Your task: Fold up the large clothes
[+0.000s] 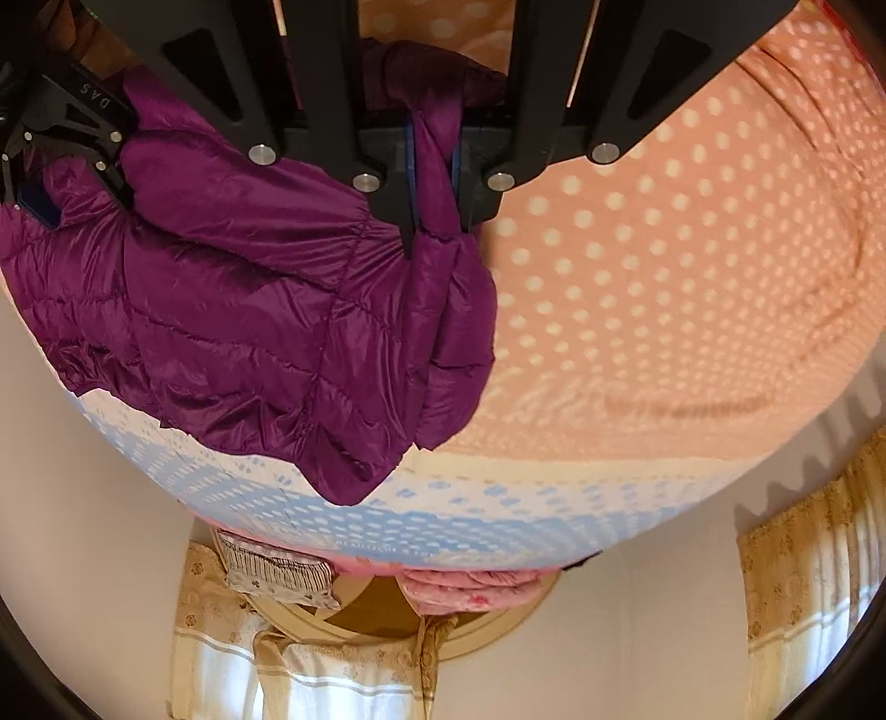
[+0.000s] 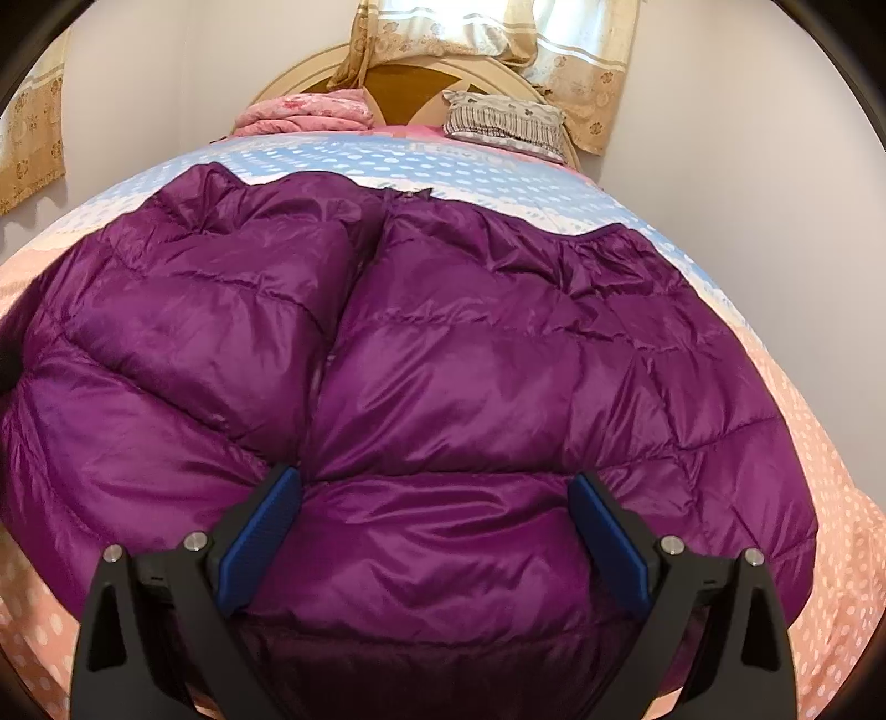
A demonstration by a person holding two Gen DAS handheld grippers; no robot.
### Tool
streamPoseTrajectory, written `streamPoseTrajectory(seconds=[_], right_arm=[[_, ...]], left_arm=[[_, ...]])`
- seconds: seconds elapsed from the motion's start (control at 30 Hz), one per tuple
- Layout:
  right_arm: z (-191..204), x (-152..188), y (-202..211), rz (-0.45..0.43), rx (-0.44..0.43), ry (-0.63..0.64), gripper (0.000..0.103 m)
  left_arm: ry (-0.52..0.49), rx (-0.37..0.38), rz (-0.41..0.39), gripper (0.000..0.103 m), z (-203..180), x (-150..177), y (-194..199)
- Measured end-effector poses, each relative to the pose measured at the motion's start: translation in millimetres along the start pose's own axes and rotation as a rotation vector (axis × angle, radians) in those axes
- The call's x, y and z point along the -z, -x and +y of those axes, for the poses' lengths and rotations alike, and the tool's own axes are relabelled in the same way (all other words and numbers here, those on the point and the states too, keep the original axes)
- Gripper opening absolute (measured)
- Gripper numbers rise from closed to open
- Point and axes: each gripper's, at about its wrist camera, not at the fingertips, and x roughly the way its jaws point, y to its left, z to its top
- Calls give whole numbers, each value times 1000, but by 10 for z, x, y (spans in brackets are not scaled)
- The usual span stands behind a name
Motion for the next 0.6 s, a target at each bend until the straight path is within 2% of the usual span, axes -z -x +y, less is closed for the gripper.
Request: streamPoseTrajectory(seconds=[0.17, 0.27, 0.33, 0.4, 0.47, 0.57, 0.6], right_arm=[[310, -27, 47, -17, -35, 27, 99], [499, -61, 128, -23, -130, 74, 100], [469, -96, 268, -30, -231, 93, 97], [288, -109, 421, -66, -241, 65, 97], [-61, -124, 563, -90, -230, 17, 98], [-606, -94, 626, -88, -142, -44, 99], [-853, -65, 627, -78, -88, -63, 99]], left_arm=[[0, -66, -42, 6, 304, -35, 227], [13, -107, -50, 5, 542, -109, 375], [-11, -137, -81, 5, 601, -186, 505], [-50, -162, -141, 4, 543, -304, 716], [-79, -151, -182, 4, 413, -398, 856], [-164, -98, -254, 4, -62, -519, 1085], [-198, -62, -276, 4, -289, -542, 1150]])
